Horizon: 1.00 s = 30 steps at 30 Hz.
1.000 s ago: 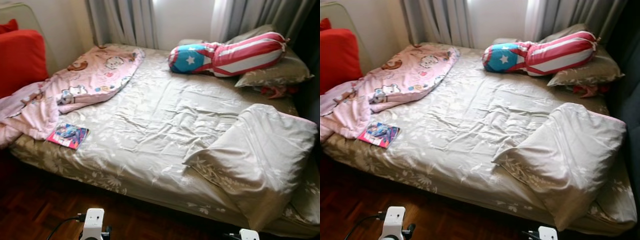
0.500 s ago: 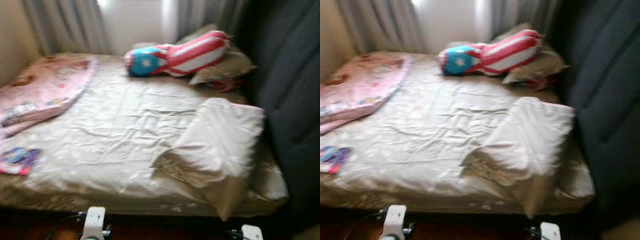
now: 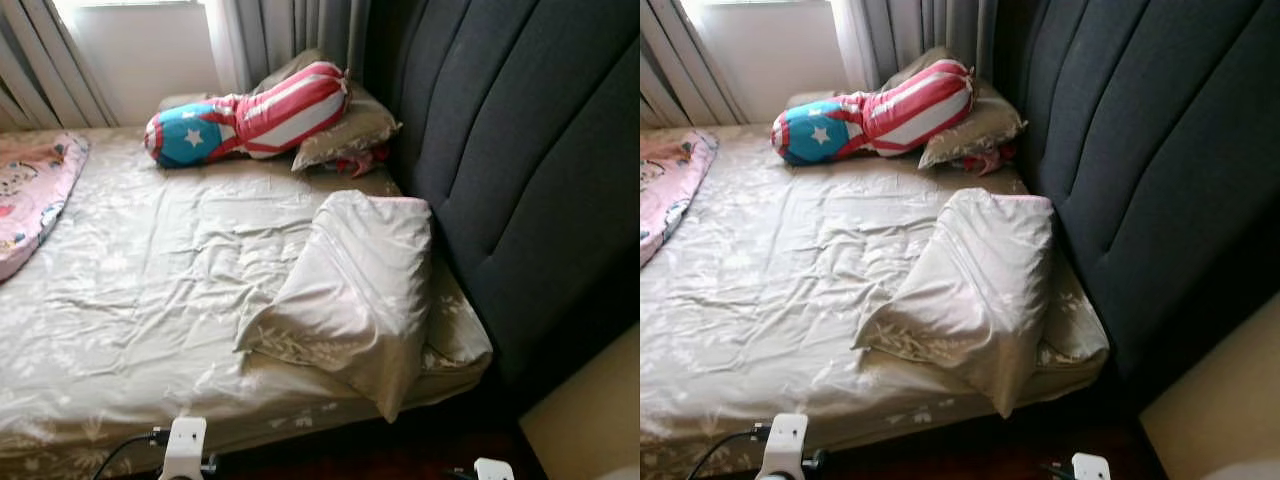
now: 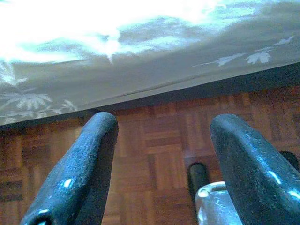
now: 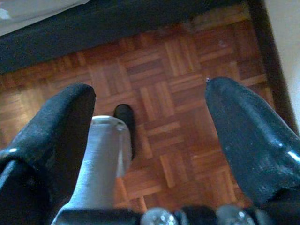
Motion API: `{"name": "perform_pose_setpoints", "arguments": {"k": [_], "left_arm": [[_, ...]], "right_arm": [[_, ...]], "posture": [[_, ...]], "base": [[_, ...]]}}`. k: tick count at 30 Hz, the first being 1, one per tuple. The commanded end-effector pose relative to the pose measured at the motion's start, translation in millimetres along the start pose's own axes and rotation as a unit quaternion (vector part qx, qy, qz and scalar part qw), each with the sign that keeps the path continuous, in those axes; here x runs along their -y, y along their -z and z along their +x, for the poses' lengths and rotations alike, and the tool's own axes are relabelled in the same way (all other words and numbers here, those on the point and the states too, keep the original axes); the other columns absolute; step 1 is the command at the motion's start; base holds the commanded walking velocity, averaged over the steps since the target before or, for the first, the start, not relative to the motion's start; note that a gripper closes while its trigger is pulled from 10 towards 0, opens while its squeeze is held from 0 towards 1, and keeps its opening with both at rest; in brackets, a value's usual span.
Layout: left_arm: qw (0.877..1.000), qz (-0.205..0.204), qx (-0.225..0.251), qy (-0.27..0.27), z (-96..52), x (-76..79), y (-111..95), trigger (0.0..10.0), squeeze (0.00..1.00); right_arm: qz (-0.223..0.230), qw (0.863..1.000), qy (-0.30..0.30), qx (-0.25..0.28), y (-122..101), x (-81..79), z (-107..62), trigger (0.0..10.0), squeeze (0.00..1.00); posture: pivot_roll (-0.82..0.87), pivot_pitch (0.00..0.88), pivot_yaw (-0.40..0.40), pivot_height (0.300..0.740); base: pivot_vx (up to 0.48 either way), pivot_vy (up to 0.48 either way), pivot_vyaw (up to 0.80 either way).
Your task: Clean up the room
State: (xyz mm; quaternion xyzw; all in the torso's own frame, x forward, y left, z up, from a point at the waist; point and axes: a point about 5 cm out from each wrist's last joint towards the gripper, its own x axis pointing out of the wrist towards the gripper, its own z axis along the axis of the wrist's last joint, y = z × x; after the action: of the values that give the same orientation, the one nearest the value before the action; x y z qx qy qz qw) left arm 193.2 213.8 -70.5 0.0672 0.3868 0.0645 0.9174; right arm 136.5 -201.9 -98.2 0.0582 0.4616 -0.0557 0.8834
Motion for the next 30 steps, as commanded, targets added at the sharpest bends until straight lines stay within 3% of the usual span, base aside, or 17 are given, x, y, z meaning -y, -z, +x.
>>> {"name": "perform_pose_setpoints", "arguments": {"k": [1, 7, 15, 25, 30], "left_arm": [[1.000, 0.004, -0.007, -0.001, -0.1, -1.9, 1.9, 10.0, 0.00], [1.000, -0.001, -0.009, -0.002, -0.2, -1.0, 2.5, 10.0, 0.00], [1.000, -0.003, -0.010, -0.003, -0.2, -1.7, 2.7, 10.0, 0.00], [1.000, -0.003, -0.010, -0.002, -0.3, -2.4, 2.9, 10.0, 0.00], [1.000, -0.003, -0.010, -0.001, -0.4, -2.0, 3.0, 10.0, 0.00]], "right_arm": [[-0.001, 1.000, 0.002, 0.002, -1.5, 1.4, 0.2, 10.0, 0.00], [-0.012, 1.000, -0.002, 0.005, -3.0, 1.9, 0.2, 10.0, 0.00], [-0.023, 1.000, -0.010, 0.003, -3.4, 1.1, 0.5, 10.0, 0.00], [-0.015, 1.000, -0.009, -0.004, -1.4, 0.7, 0.4, 10.0, 0.00], [-0.024, 1.000, -0.010, -0.005, -1.6, 0.8, 0.4, 10.0, 0.00]], "posture": [[0.04, 0.000, 0.015, 0.739], [0.04, 0.000, 0.013, 0.739], [0.04, 0.000, 0.014, 0.739], [0.04, 0.000, 0.016, 0.739], [0.04, 0.000, 0.015, 0.739]], "base": [[0.000, 0.000, 0.00], [0.000, 0.000, 0.00], [0.000, 0.000, 0.78], [0.000, 0.000, 0.00], [0.269, 0.000, 0.00]]}}
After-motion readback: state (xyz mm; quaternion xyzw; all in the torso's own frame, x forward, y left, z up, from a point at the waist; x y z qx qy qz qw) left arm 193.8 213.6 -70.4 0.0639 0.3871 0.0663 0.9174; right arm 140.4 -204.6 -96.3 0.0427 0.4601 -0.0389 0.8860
